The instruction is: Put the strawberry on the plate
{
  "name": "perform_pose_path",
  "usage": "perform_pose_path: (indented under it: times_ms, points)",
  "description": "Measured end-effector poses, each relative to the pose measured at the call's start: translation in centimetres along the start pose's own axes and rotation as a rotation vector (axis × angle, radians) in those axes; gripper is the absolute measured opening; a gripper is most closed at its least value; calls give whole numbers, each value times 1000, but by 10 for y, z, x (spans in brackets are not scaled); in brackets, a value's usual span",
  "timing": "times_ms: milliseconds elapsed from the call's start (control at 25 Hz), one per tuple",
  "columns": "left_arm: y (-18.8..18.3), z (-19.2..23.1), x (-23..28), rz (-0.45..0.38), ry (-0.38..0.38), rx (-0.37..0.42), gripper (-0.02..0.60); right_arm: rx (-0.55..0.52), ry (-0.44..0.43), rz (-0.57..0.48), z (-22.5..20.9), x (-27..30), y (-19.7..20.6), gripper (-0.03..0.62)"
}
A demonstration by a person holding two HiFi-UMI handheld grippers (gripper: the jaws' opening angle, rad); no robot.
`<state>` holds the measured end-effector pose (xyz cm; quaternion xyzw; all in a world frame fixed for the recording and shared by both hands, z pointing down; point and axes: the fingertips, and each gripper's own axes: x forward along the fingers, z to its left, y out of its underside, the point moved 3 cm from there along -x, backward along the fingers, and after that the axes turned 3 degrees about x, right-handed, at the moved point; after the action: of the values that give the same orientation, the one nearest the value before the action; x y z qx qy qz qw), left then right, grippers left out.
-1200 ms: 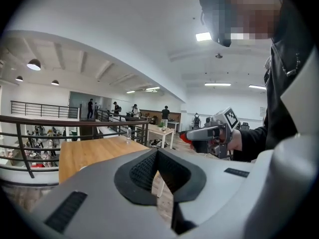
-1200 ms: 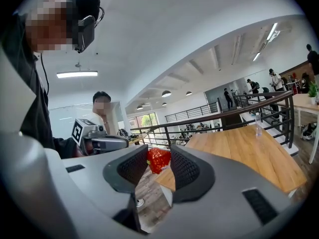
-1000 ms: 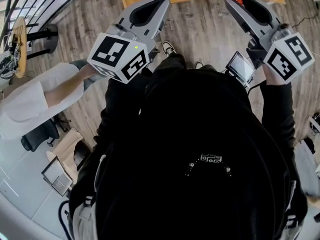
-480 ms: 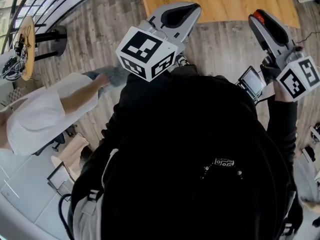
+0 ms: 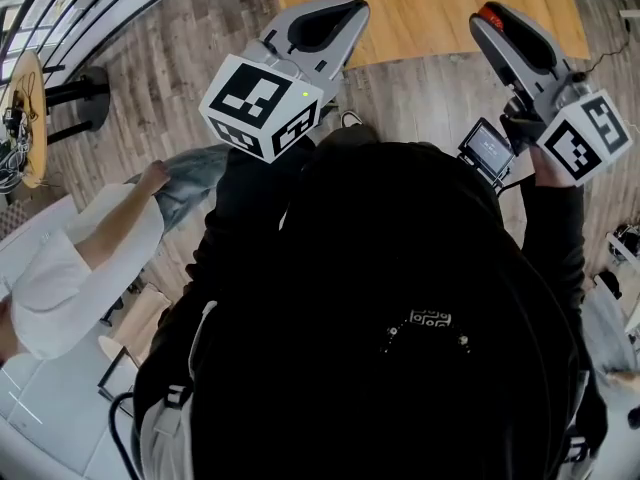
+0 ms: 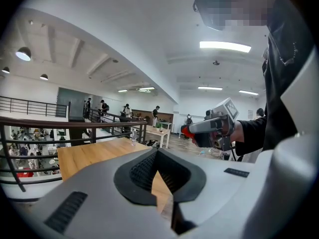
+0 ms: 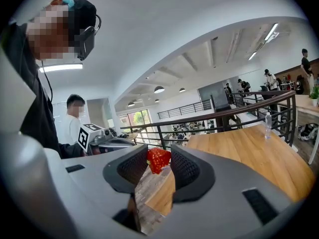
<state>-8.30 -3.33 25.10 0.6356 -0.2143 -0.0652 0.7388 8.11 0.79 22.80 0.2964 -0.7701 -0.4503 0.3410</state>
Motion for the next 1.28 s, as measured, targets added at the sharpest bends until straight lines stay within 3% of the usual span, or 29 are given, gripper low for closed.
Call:
perform_pose_path:
  times_ms: [120,640,840,1280]
  points:
    - [5,25,-4,-7,-7,-12,-5,-13,-13,21,-2,28,-6,150]
    - [24,23,-16,-6,-67,-75,-5,-40,-81,95,2,46,-6,150]
    - [27,34,-4,6,-107,-74,-5,-31,-131,94,-24,67,-5,150]
    - [9,116,61,33,-190,-88,-5,-32,-242,97,-101,149,-52,150]
